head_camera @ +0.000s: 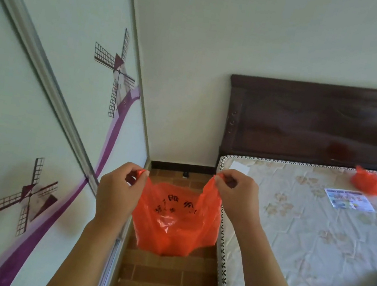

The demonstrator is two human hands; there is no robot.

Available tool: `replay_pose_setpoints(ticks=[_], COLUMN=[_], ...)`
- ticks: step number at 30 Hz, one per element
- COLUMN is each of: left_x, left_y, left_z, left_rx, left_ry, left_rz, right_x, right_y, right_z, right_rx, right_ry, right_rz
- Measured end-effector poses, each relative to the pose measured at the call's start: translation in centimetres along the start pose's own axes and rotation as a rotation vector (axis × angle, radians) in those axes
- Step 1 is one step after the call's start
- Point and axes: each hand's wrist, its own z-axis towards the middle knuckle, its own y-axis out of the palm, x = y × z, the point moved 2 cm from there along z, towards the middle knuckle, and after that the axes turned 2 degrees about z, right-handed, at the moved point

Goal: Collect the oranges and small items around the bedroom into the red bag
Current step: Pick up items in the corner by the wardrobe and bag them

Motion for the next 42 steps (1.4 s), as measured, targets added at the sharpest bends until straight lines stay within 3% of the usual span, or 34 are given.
replay_pose_setpoints(ticks=[15, 26, 42], left_x=[-3.8, -10.4, -15.0], left_y=[4.9, 11.7, 18.8], left_z=[9.7, 22.7, 39.1], left_rx=[0.063, 0.006, -0.118], left_ry=[-0.178, -0.199, -0.113], left_rz=[0.056, -0.045, -0.196], right_x=[5.9, 6.4, 2.5], right_y=[-2.8, 2.6, 12.5], right_z=[12.6, 22.8, 35.7], right_rx=[0.091, 0.148, 0.158], right_ry=[0.09, 0.195, 0.154], right_rz=[0.046, -0.017, -0.164])
